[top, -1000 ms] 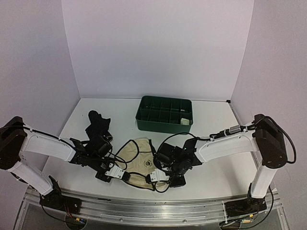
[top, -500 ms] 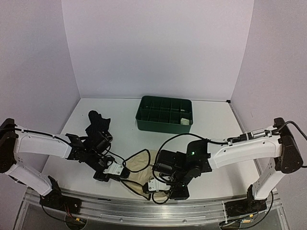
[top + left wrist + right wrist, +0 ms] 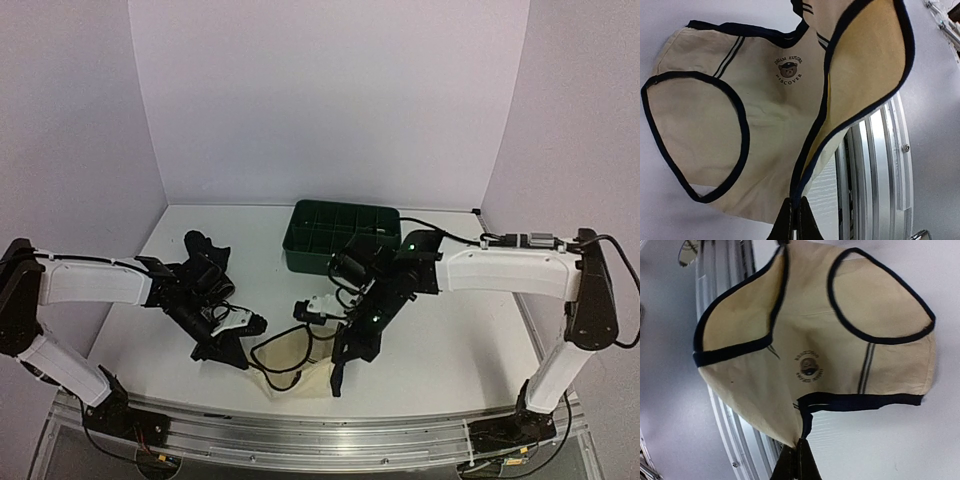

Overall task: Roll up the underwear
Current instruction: Fold the underwear at the center of the board.

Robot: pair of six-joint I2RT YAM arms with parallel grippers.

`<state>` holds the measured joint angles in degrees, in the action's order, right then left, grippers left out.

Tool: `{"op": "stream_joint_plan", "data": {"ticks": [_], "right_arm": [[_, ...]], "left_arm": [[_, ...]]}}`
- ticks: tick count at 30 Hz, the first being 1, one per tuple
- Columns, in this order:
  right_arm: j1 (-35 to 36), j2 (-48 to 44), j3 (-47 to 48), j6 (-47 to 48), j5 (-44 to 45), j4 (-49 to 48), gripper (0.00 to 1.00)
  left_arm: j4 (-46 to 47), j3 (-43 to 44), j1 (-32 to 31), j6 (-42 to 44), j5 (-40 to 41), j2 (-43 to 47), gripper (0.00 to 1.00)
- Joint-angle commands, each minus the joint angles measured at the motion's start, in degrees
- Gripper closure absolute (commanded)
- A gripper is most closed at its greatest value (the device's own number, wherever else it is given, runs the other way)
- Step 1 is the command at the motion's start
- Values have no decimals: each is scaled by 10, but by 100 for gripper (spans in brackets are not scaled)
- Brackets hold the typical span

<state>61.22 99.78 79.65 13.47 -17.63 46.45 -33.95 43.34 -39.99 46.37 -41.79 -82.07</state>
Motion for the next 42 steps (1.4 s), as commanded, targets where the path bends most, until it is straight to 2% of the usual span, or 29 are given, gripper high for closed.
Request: {"op": "stream_joint_plan", "data": {"ticks": [1, 7, 23, 34, 42], "right_arm": [[-60, 64, 39, -24, -64, 0, 100], [-120, 137, 79, -56, -86, 0, 100], [-191, 194, 105, -130, -91, 16, 100], [-200, 245, 148, -168, -45, 24, 100], [-199, 262, 166, -174, 11, 23, 100]], "left_arm": [[-29, 35, 37, -31, -52, -44, 100], [-44, 63, 78, -40, -63, -104, 100], [-14, 101, 109, -95, -49, -192, 100], [77, 72, 110, -188, 2, -158, 100], [95, 80, 110, -223, 42, -177, 100]]}}
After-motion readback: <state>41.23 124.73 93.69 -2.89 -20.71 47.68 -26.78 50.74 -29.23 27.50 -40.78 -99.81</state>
